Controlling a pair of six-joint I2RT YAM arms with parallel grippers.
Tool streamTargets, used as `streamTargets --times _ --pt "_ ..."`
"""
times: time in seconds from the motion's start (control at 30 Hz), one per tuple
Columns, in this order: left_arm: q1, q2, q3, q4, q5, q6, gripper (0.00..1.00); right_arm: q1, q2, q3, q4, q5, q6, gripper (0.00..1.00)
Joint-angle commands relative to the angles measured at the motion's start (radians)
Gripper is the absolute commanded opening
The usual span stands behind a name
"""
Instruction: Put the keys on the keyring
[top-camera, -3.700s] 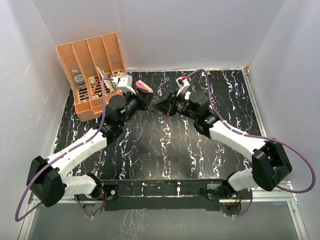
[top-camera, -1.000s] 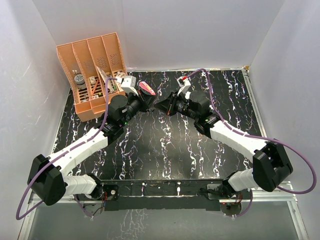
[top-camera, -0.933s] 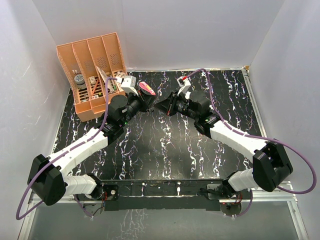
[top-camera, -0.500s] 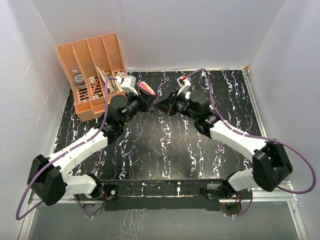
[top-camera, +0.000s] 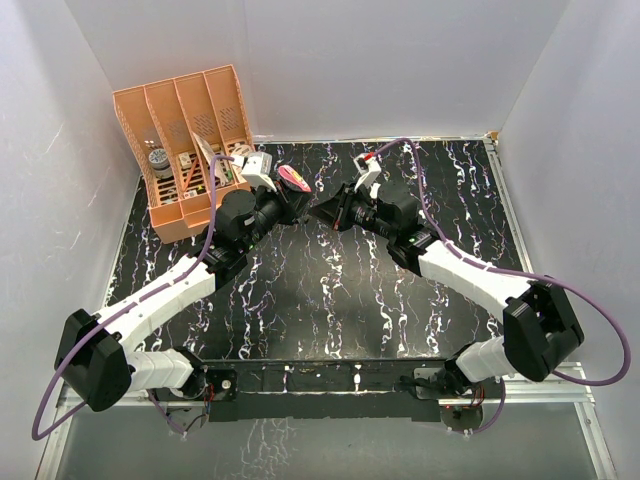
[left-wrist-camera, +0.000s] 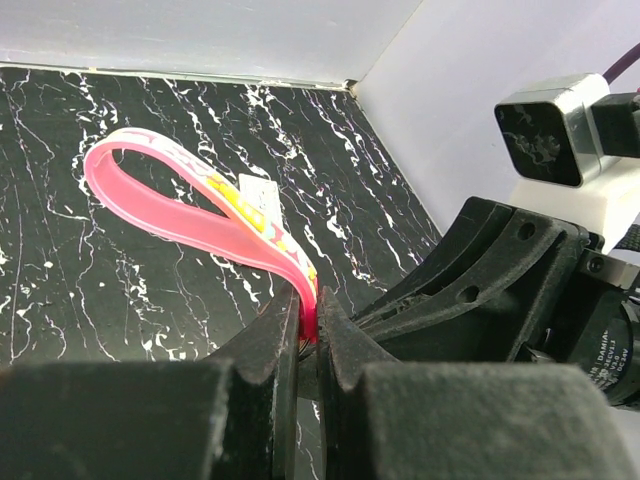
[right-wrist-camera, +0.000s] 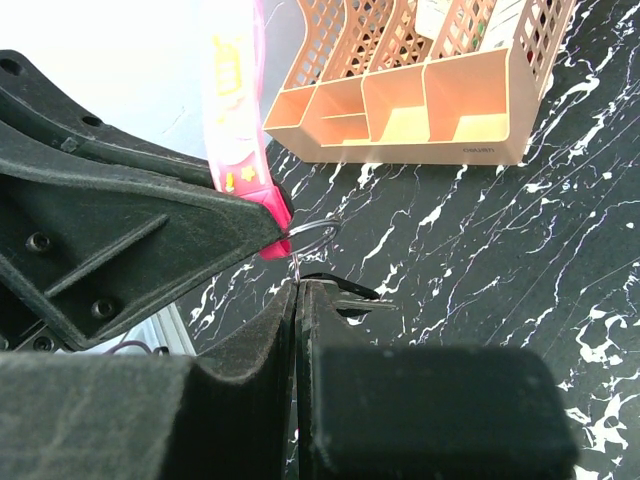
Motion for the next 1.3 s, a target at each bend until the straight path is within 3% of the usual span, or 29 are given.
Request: streamTargets --times 0.0,1.07,1.1,1.2,1.27 --pt "-0.002 -0.034 0.046 -0.003 0.009 -0.013 0.0 -0.007 0.003 0.046 0.046 0.013 0.005 0.0" --pt "-0.002 -0.037 0.111 -0.116 -0.033 -0.055 0.0 -0.007 0.037 0.048 0.032 0.013 -0.021 0.0" --pt "-0.002 -0.037 0.112 -0.119 -0.035 -0.054 0.0 -0.008 0.035 0.048 0.023 0.022 -0.025 0.04" --pt "-0.002 -0.036 0.118 -0.135 -0.039 -0.05 0.0 -0.008 0.015 0.05 -0.05 0.094 -0.056 0.32" --pt "-0.001 -0.038 0.123 -0.144 -0.043 -0.045 0.0 -0.011 -0.003 0.048 -0.111 0.159 -0.097 0.44"
